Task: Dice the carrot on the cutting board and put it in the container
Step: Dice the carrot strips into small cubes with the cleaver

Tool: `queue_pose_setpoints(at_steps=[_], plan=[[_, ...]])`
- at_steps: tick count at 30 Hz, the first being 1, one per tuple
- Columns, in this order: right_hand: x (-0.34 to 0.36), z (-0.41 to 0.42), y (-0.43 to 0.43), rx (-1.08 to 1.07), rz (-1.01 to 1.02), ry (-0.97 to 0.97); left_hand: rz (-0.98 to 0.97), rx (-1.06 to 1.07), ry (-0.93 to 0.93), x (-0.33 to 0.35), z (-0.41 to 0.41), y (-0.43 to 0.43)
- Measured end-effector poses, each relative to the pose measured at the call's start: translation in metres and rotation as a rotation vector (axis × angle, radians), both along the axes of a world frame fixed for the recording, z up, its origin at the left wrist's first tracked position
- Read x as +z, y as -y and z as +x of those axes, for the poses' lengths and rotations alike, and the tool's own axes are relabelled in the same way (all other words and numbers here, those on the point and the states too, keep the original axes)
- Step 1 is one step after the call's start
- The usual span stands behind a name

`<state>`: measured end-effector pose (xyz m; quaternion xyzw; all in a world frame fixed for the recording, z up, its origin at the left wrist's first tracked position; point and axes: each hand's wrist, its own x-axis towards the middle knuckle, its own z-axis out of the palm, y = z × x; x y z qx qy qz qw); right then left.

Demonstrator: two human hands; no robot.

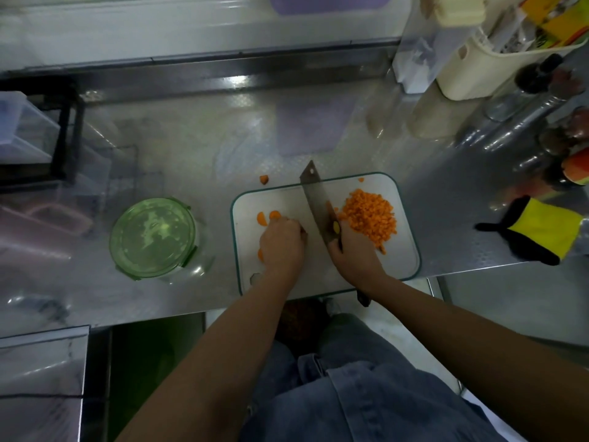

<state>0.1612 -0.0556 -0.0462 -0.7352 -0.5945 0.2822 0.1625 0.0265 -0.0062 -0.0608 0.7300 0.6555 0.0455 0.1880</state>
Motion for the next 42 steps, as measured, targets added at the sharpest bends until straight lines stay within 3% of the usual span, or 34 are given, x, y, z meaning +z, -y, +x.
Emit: queue_pose_setpoints(at_steps=[5,13,16,21,24,28,33,37,42], plan=[[0.006,0.010,-0.001,-0.045,-0.034,-0.058,-0.017,-0.046,0.082,0.004,-0.009,0.001],[0.003,-0.024,0.011,-0.012,-0.070,-0.179,0.008,0.051,0.154,0.010,-0.022,0.006],[0.001,-0.019,0.017,-0.024,-0.050,-0.151,0.047,0.060,0.138,0.006,-0.029,0.010],[-0.002,0.015,0.013,-0.223,-0.049,-0.081,0.059,0.196,0.152,0.004,-0.047,0.008],[0.003,0.011,0.008,-0.166,-0.023,-0.097,0.044,0.232,0.162,0.004,-0.054,0.006],[0.000,-0.013,0.007,0.022,-0.058,-0.093,0.011,0.198,0.141,0.006,-0.061,0.007],[-0.011,-0.005,0.000,-0.079,-0.038,-0.122,-0.102,0.189,0.186,0.008,-0.077,0.014],[-0.012,-0.008,-0.010,-0.115,-0.004,-0.109,-0.189,0.054,0.186,0.005,-0.092,0.023],[-0.014,-0.012,-0.015,-0.143,-0.010,-0.107,-0.149,0.035,0.137,0.005,-0.087,0.025]])
